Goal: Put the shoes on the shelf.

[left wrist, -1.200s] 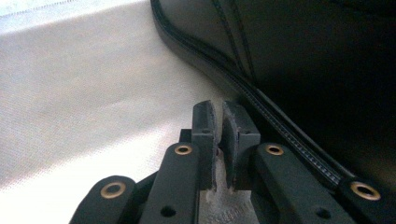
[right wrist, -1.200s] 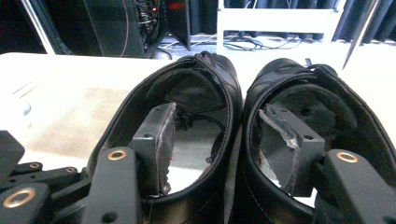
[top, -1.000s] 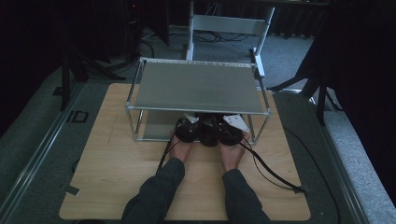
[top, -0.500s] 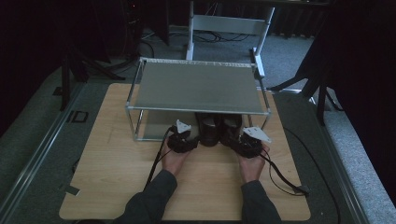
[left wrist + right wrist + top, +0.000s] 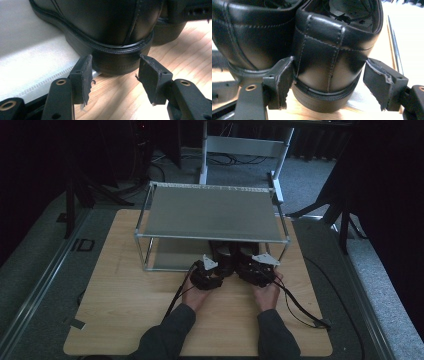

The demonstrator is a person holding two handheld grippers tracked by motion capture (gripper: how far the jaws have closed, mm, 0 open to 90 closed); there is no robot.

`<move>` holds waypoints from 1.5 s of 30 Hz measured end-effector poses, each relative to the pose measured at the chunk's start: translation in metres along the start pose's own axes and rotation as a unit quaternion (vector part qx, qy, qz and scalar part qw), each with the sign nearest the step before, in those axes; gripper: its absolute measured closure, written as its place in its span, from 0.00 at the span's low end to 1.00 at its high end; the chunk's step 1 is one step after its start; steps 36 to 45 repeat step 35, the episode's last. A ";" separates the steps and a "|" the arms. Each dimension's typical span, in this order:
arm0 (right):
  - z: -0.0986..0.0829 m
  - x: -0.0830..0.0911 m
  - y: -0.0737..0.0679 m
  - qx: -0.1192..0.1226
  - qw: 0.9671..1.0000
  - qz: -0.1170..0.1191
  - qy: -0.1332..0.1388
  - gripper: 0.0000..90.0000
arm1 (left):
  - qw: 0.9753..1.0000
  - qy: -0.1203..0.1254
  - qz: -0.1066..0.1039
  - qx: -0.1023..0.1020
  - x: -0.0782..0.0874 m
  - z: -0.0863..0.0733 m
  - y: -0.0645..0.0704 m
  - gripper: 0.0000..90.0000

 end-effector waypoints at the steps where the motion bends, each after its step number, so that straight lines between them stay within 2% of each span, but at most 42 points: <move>1: 0.000 0.000 -0.001 0.012 1.000 -0.004 -0.003 0.28 | 1.000 0.001 0.000 -0.002 0.000 0.000 0.000 0.50; 3: 0.000 0.000 -0.001 0.023 1.000 -0.005 -0.004 0.28 | 1.000 0.001 -0.002 -0.003 0.000 0.000 -0.001 0.50; 6: 0.001 0.000 -0.001 0.023 1.000 -0.004 -0.005 0.28 | 1.000 -0.002 -0.003 -0.003 -0.002 0.002 -0.002 0.50; 10: 0.001 -0.001 0.000 0.025 1.000 -0.004 -0.005 0.27 | 1.000 -0.003 -0.003 0.008 -0.005 0.003 -0.004 0.50; 15: 0.001 0.001 0.001 0.022 1.000 0.000 -0.013 0.27 | 1.000 -0.011 -0.002 0.006 -0.003 0.000 -0.006 0.49; 19: -0.001 0.015 -0.001 0.040 0.999 0.020 -0.015 0.25 | 1.000 -0.019 -0.007 0.004 0.010 -0.009 -0.010 0.47; 20: -0.003 0.019 0.000 0.039 0.999 0.032 -0.016 0.25 | 1.000 -0.019 -0.008 0.002 0.014 -0.011 -0.012 0.47; 23: -0.011 0.029 0.008 0.029 0.998 0.046 -0.045 0.25 | 1.000 -0.023 -0.006 0.001 0.028 -0.018 -0.017 0.47; 26: -0.022 0.035 0.021 0.014 0.995 0.063 -0.071 0.27 | 1.000 -0.024 -0.004 0.010 0.042 -0.024 -0.023 0.48; 29: -0.033 0.039 0.034 0.014 0.994 0.053 -0.091 0.27 | 1.000 -0.028 0.001 0.010 0.052 -0.030 -0.028 0.49; 32: -0.043 0.039 0.044 0.004 0.993 0.049 -0.106 0.26 | 0.999 -0.031 0.008 0.012 0.060 -0.036 -0.034 0.49; 35: -0.047 0.037 0.050 0.002 0.993 0.042 -0.112 0.26 | 0.999 -0.033 0.016 0.015 0.067 -0.042 -0.040 0.49; 45: -0.047 0.037 0.050 0.002 0.993 0.042 -0.112 0.26 | 0.999 -0.033 0.016 0.015 0.067 -0.042 -0.040 0.49</move>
Point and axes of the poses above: each handheld gripper's, and its own axes: x roughly backward along the jaws, z roughly out of its top, y roughly to its right, the point moved 2 cm from there along -x, roughly forward along the jaws, and after that the axes turned 1 degree about -y, right-handed, at the moved point
